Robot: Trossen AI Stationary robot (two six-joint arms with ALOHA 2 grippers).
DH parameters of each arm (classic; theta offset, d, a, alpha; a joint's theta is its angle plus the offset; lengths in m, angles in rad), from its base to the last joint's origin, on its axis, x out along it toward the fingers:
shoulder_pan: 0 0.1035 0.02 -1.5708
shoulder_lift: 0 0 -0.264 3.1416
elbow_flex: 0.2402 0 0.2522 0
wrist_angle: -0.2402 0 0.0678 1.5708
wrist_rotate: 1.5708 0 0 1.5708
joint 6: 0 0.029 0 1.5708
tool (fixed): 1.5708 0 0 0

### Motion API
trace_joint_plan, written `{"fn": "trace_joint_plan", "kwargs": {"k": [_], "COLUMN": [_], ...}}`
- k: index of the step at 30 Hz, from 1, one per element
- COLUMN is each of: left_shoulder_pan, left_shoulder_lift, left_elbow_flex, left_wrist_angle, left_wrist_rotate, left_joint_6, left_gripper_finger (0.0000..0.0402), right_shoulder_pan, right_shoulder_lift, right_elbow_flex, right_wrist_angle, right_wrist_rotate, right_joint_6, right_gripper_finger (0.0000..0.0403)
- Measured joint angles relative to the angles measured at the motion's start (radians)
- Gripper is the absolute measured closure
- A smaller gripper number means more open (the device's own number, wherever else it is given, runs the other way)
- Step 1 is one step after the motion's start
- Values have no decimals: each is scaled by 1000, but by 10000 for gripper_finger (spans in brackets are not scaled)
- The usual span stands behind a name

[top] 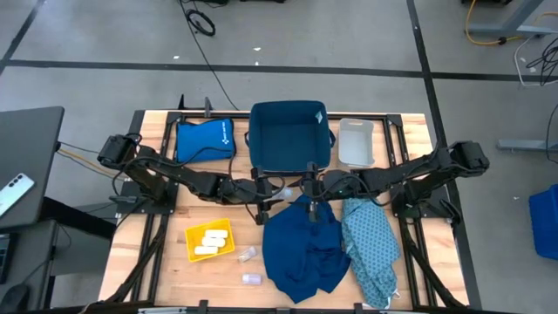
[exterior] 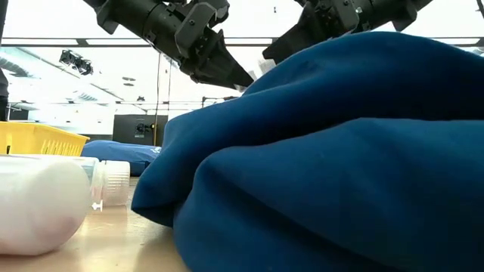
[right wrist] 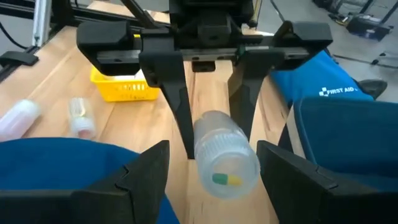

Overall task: Pick & Place Medicine items
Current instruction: Put the top right transparent pill bottle into the white bin

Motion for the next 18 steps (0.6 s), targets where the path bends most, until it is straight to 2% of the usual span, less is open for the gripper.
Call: {"fn": "trace_joint_plan", "kwargs": {"k": [11,18], "left_shoulder_pan": [0,0], "left_shoulder_lift": [0,0], "left_elbow_flex": [0,0], "left_wrist_angle": [9,11], "left_wrist_rotate": [10,10], "left_joint_6": [5,6], "left_gripper_finger": [246,246], "right_shoulder_pan": [-16,-18], "right_shoulder_lift": [10,10], "right_elbow_flex": [0,0], "right_wrist_angle": [-18,-18], "right_wrist_rotate": [-28,-40], "right_joint_6": [-8,-8], "right_gripper_finger": [153,190]}}
